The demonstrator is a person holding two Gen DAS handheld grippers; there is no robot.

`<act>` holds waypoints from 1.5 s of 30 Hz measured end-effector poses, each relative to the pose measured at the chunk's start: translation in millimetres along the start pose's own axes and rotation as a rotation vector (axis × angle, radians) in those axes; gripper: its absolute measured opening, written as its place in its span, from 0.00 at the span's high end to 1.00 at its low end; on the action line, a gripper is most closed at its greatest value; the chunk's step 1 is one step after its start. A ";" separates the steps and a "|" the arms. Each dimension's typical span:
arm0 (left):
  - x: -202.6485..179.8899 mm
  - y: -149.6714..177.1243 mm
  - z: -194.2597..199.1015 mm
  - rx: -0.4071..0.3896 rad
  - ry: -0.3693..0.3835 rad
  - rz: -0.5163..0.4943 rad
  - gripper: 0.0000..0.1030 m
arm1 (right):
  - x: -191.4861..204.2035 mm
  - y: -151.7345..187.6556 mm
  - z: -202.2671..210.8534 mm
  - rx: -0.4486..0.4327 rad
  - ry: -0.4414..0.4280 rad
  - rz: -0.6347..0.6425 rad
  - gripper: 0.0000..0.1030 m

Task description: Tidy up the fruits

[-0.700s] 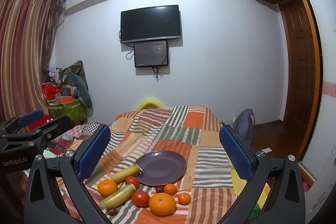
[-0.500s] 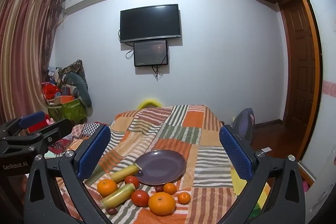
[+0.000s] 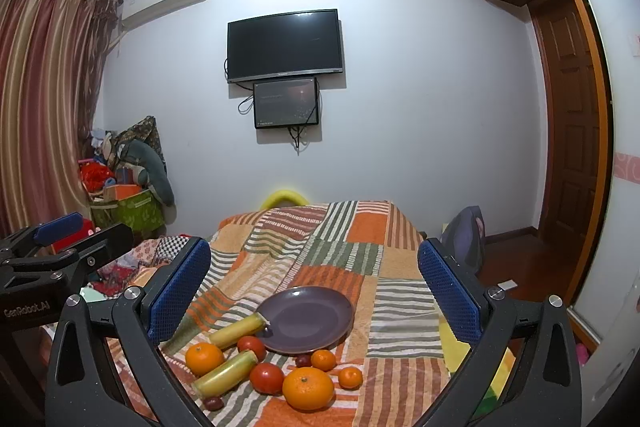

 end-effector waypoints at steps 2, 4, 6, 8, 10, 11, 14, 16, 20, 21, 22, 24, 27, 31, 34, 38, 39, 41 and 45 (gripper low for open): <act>0.0 -0.4 -0.1 0.000 -0.001 0.000 0.00 | -0.1 -0.2 0.3 -0.001 0.001 0.000 0.00; -0.1 -0.6 0.0 0.001 0.000 0.000 0.00 | -0.3 -0.4 0.3 -0.001 -0.001 -0.001 0.00; -0.5 -0.1 0.0 0.002 0.004 0.001 0.00 | -0.3 -1.0 0.3 0.000 -0.002 -0.002 0.00; -0.6 0.1 0.0 0.001 0.005 0.002 0.00 | -0.1 -1.4 0.6 -0.001 -0.002 -0.001 0.00; -0.4 0.3 -0.5 0.002 0.006 0.003 0.00 | 0.0 -1.8 0.9 -0.002 -0.003 0.000 0.00; -0.2 0.5 -0.2 0.002 0.006 0.003 0.00 | 0.3 -2.2 1.1 -0.002 -0.002 0.001 0.00; 0.3 1.1 0.0 0.002 0.006 0.004 0.00 | 0.8 -2.6 2.7 -0.004 -0.002 0.000 0.00; 0.1 1.3 0.0 0.002 0.006 0.005 0.00 | 0.9 -2.7 2.7 -0.005 -0.001 0.001 0.00; 0.1 2.3 -0.6 0.002 0.006 0.006 0.00 | 1.8 -3.7 3.2 -0.005 -0.001 0.002 0.00; 0.5 1.8 -0.6 0.002 0.006 0.006 0.00 | 1.9 -3.9 3.3 -0.005 -0.001 0.002 0.00; 0.5 1.9 -0.5 0.002 0.006 0.006 0.00 | 1.7 -3.7 3.3 -0.005 -0.001 0.002 0.00; 0.4 1.6 -0.5 0.002 0.008 0.006 0.00 | 1.8 -3.8 3.5 -0.005 -0.001 0.002 0.00; 0.3 2.6 -1.1 0.001 0.008 0.003 0.00 | 1.9 -3.7 3.7 -0.007 -0.001 0.003 0.00; -0.7 4.0 -1.9 0.003 0.010 0.000 0.00 | 2.6 -4.1 4.1 -0.007 -0.002 0.002 0.00; -0.8 3.9 -2.0 0.003 0.009 0.002 0.00 | 3.2 -4.6 4.5 -0.006 -0.002 0.001 0.00; -1.1 4.7 -2.6 0.004 0.011 0.004 0.00 | 4.0 -5.5 5.2 -0.008 -0.003 0.001 0.00; -1.2 4.4 -2.6 0.004 0.011 0.004 0.00 | 3.7 -5.5 5.2 -0.007 -0.002 0.002 0.00; -1.4 3.9 -2.6 0.003 0.009 0.002 0.00 | 3.6 -5.6 5.2 -0.008 -0.003 0.001 0.00; -1.5 3.1 -1.8 0.001 0.006 0.001 0.00 | 3.8 -6.0 5.5 -0.007 -0.002 0.001 0.00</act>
Point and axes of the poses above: each gripper's, at about its wrist camera, not at the fingertips, and z roughly against the way its jaws point, x to its left, y to its underside, the point moved 9 cm from there along -z, roughly the way its jaws point, and after that the axes turned 5 degrees about y, right-handed, at the moved point
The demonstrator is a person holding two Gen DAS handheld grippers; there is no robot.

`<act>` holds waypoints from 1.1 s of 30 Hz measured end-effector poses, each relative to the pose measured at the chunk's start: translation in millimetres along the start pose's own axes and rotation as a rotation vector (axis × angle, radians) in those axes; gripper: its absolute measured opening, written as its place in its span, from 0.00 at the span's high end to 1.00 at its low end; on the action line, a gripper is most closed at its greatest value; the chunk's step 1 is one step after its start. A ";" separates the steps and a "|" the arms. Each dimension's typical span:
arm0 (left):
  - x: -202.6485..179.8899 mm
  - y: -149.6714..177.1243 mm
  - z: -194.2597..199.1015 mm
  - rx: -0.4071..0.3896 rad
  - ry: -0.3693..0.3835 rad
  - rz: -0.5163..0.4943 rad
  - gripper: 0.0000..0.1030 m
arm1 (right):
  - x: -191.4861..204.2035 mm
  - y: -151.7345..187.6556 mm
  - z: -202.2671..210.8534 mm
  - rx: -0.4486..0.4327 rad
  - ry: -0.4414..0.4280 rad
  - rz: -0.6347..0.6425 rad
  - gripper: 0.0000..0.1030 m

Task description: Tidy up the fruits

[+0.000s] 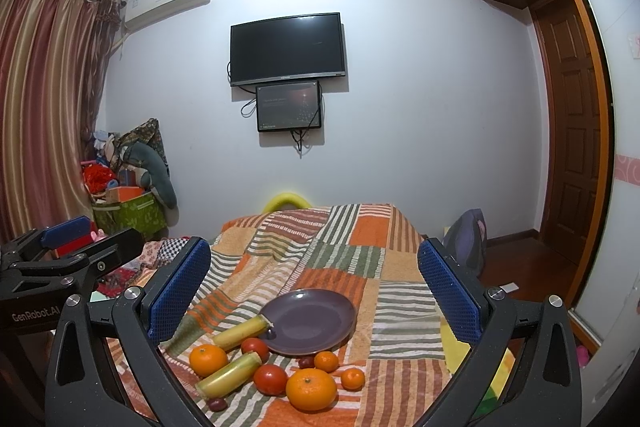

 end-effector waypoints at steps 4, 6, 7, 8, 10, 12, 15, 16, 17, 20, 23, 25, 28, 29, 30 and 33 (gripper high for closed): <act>-0.6 -0.7 0.2 0.000 0.000 0.000 0.00 | -0.4 0.8 -0.1 0.000 -0.002 -0.001 0.00; -0.7 -0.8 0.5 0.000 0.000 0.000 0.00 | 0.7 -0.7 1.1 0.000 -0.004 0.002 0.00; -0.8 -0.6 0.5 0.001 -0.001 -0.001 0.00 | 1.1 -1.2 1.3 -0.001 -0.005 0.003 0.00; -0.9 -0.5 0.5 0.002 -0.001 -0.001 0.00 | 1.6 -2.0 1.5 0.000 -0.006 0.005 0.00; -0.6 -1.1 0.2 0.005 0.000 -0.001 0.00 | 2.4 -2.3 0.6 0.002 -0.007 0.007 0.00; 0.8 -1.5 0.4 0.007 -0.002 0.003 0.00 | 1.2 -1.1 -1.4 0.004 -0.007 0.006 0.00; 0.7 -1.8 0.8 0.009 0.001 0.002 0.00 | 0.3 1.7 -5.5 0.014 -0.006 0.006 0.00; 0.2 -1.5 0.9 0.008 0.000 -0.002 0.00 | -1.0 4.1 -6.5 0.017 -0.004 0.006 0.00; 0.0 -1.5 1.0 0.007 -0.005 -0.009 0.00 | -1.6 5.4 -8.3 0.022 -0.003 0.007 0.00; -1.3 0.3 -0.8 0.008 -0.016 -0.033 0.00 | -3.3 11.4 -14.0 0.041 -0.005 0.016 0.00; 1.4 3.9 -5.6 0.025 -0.014 -0.038 0.00 | -4.2 20.6 -20.6 0.069 -0.016 0.028 0.01; 5.5 8.3 -10.3 0.047 -0.010 -0.034 0.01 | -6.3 28.4 -25.0 0.096 -0.033 0.029 0.08; 13.7 15.2 -19.2 0.085 -0.008 -0.034 0.15 | -10.3 43.6 -33.9 0.153 -0.042 0.036 0.16; 16.8 18.8 -22.7 0.103 -0.010 -0.037 0.18 | -12.4 49.4 -37.0 0.173 -0.039 0.040 0.17; 20.9 23.1 -27.0 0.127 -0.014 -0.040 0.20 | -13.8 53.7 -39.1 0.187 -0.038 0.044 0.20; 35.1 39.2 -40.2 0.194 -0.042 -0.049 0.23 | -16.0 67.0 -45.2 0.241 -0.054 0.058 0.27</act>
Point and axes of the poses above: each gripper's, at about its wrist camera, not at the fingertips, and z roughly against the way its jaws point, x to its left, y to its underside, the point moved 9 cm from there along -z, roughly the way its jaws point, and after that the axes turned 5 degrees about y, right-handed, at the moved point
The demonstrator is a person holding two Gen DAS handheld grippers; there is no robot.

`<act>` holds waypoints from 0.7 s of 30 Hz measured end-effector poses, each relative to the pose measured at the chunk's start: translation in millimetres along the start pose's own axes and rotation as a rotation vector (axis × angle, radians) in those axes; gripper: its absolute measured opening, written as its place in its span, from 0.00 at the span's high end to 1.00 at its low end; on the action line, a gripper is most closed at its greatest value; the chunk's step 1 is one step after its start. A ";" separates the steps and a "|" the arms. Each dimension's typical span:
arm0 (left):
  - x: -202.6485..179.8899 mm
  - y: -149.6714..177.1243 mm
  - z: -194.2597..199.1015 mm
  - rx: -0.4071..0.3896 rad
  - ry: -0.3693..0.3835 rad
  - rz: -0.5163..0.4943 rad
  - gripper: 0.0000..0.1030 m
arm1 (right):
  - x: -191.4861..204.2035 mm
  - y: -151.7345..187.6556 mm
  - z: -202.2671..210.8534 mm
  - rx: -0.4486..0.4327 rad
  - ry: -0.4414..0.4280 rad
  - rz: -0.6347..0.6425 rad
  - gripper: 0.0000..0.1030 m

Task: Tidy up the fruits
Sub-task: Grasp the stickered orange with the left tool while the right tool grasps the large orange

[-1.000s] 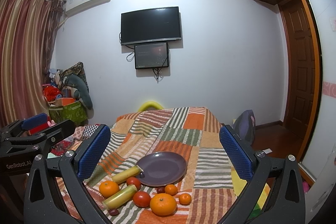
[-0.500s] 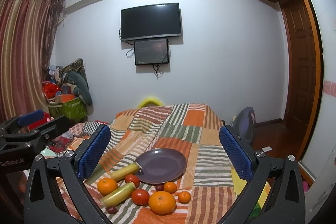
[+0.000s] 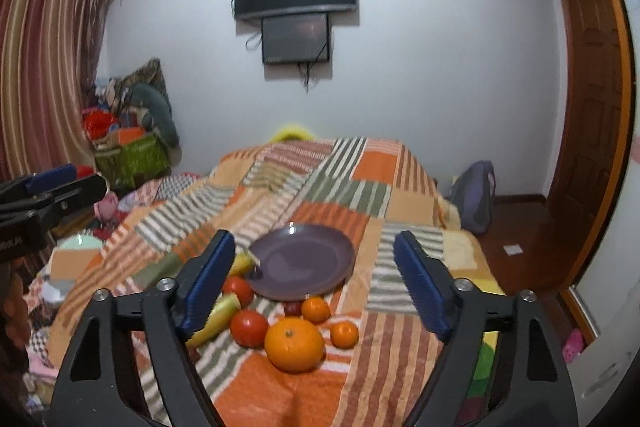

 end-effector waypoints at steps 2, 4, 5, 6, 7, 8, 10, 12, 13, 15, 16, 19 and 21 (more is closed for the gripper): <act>5.7 9.5 -10.1 0.036 -0.015 -0.011 0.23 | -0.8 8.6 -5.5 0.036 -0.014 0.007 0.28; 10.9 20.9 -20.7 0.082 -0.015 -0.016 0.23 | -1.0 16.1 -10.6 0.071 -0.024 0.013 0.33; 13.5 26.0 -25.2 0.100 -0.013 -0.015 0.23 | -0.9 20.6 -13.9 0.091 -0.027 0.018 0.34; 15.7 30.8 -30.2 0.119 -0.011 -0.015 0.23 | -1.5 24.9 -17.5 0.106 -0.028 0.022 0.34; 18.9 36.8 -35.9 0.143 -0.012 -0.016 0.23 | -1.7 27.6 -21.0 0.122 -0.029 0.026 0.34; 22.1 42.4 -40.5 0.162 -0.017 -0.015 0.23 | -1.7 32.3 -23.1 0.137 -0.033 0.029 0.34; 30.2 54.4 -52.5 0.210 -0.023 -0.003 0.23 | -1.5 40.4 -27.8 0.167 -0.044 0.031 0.34; 36.0 63.0 -60.9 0.245 -0.028 0.011 0.23 | 0.2 46.5 -34.2 0.198 -0.053 0.036 0.34; 41.0 68.4 -65.5 0.265 -0.038 0.023 0.23 | 1.0 50.0 -36.4 0.212 -0.058 0.037 0.34; 48.6 77.9 -72.4 0.292 -0.049 0.039 0.20 | 2.8 55.8 -42.7 0.237 -0.069 0.036 0.34; 51.9 82.0 -76.9 0.308 -0.053 0.041 0.17 | 4.0 58.8 -45.2 0.249 -0.073 0.037 0.34; 57.7 91.8 -87.3 0.343 -0.045 0.058 0.08 | 7.7 72.6 -54.0 0.298 -0.082 0.044 0.34; 62.0 97.0 -92.2 0.354 -0.062 0.060 0.08 | 11.0 80.8 -58.9 0.333 -0.094 0.033 0.34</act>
Point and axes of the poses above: each gripper's, at about its wrist camera, not at the fingertips, and z roughly against the way its jaws point, x to its left, y to its underside, the point moved 9 cm from there along -z, roughly the way its jaws point, and after that the axes turned 5 degrees about y, right-handed, at the moved point
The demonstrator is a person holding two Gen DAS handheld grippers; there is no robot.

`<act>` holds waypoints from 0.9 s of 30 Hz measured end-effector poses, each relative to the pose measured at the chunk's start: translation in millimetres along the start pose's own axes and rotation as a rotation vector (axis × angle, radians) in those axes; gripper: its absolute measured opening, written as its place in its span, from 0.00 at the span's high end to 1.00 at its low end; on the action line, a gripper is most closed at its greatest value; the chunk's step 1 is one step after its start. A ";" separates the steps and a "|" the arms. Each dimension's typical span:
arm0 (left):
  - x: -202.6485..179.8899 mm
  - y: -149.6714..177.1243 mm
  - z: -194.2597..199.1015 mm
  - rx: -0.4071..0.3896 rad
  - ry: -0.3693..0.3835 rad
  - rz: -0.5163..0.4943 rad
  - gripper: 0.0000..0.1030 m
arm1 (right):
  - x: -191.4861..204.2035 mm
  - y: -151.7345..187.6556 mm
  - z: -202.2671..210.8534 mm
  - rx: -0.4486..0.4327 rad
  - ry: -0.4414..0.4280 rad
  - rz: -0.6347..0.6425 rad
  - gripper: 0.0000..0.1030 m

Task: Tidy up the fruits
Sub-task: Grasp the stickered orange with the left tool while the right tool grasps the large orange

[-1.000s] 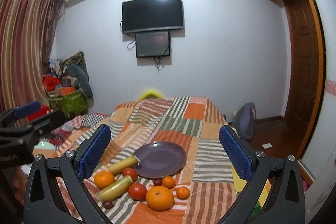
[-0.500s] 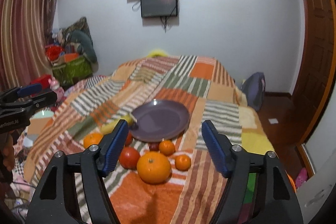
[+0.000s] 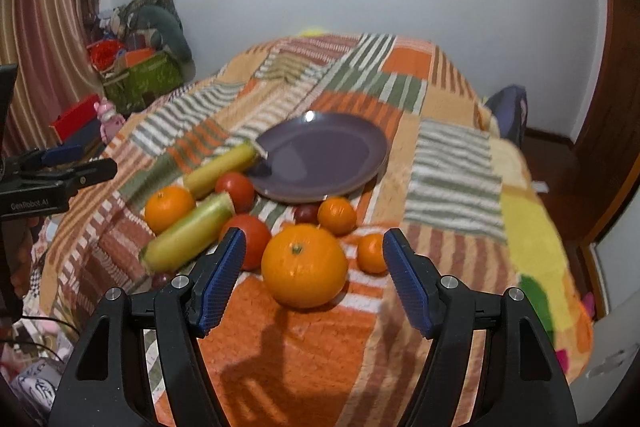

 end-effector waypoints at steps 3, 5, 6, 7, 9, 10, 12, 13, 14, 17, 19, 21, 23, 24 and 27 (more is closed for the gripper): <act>2.2 6.1 -14.5 0.044 0.002 0.000 0.08 | 2.6 10.1 -12.0 0.051 -0.021 -0.016 0.34; 2.6 10.3 -24.4 0.070 0.028 0.012 0.08 | 3.4 14.6 -18.2 0.075 -0.022 -0.011 0.34; 2.2 11.7 -28.3 0.078 0.034 0.015 0.08 | 4.6 15.3 -20.5 0.083 -0.022 -0.007 0.34; 2.1 13.7 -33.1 0.091 0.045 0.020 0.08 | 5.0 16.0 -22.9 0.090 -0.025 -0.005 0.34; -0.2 17.1 -41.0 0.112 0.075 0.027 0.08 | 6.0 17.0 -27.7 0.107 -0.032 -0.006 0.34; -0.8 18.5 -44.7 0.118 0.080 0.031 0.08 | 6.5 18.2 -30.1 0.116 -0.038 -0.010 0.34; -2.8 20.6 -51.3 0.130 0.084 0.028 0.08 | 8.7 20.5 -35.8 0.138 -0.047 -0.016 0.34; -4.4 22.0 -55.1 0.140 0.091 0.023 0.08 | 9.0 22.0 -38.4 0.148 -0.051 -0.017 0.34; -6.5 23.4 -58.3 0.150 0.100 0.019 0.08 | 9.5 23.6 -41.2 0.157 -0.055 -0.016 0.34; -13.0 27.7 -67.2 0.187 0.133 0.010 0.08 | 10.4 24.7 -46.3 0.167 -0.045 -0.003 0.33; -14.5 28.5 -72.2 0.199 0.141 0.013 0.08 | 10.3 24.7 -47.7 0.169 -0.044 0.001 0.33; -16.2 28.9 -78.6 0.213 0.152 0.018 0.08 | 9.5 24.6 -50.0 0.172 -0.048 -0.001 0.32; -16.7 29.3 -84.0 0.223 0.153 0.025 0.09 | 8.1 25.2 -53.0 0.177 -0.047 -0.003 0.32; -16.8 29.8 -87.9 0.230 0.155 0.031 0.13 | 7.8 25.3 -54.7 0.180 -0.047 -0.002 0.32; -15.0 32.8 -95.2 0.248 0.165 0.049 0.17 | 8.3 26.8 -60.0 0.197 -0.055 -0.006 0.32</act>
Point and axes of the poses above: each gripper's, at about its wrist camera, not at the fingertips, and z roughly against the way its jaws point, x to its left, y to its underside, the point moved 9 cm from there along -z, roughly the way its jaws point, and after that the axes turned 5 degrees about y, right-handed, at the moved point
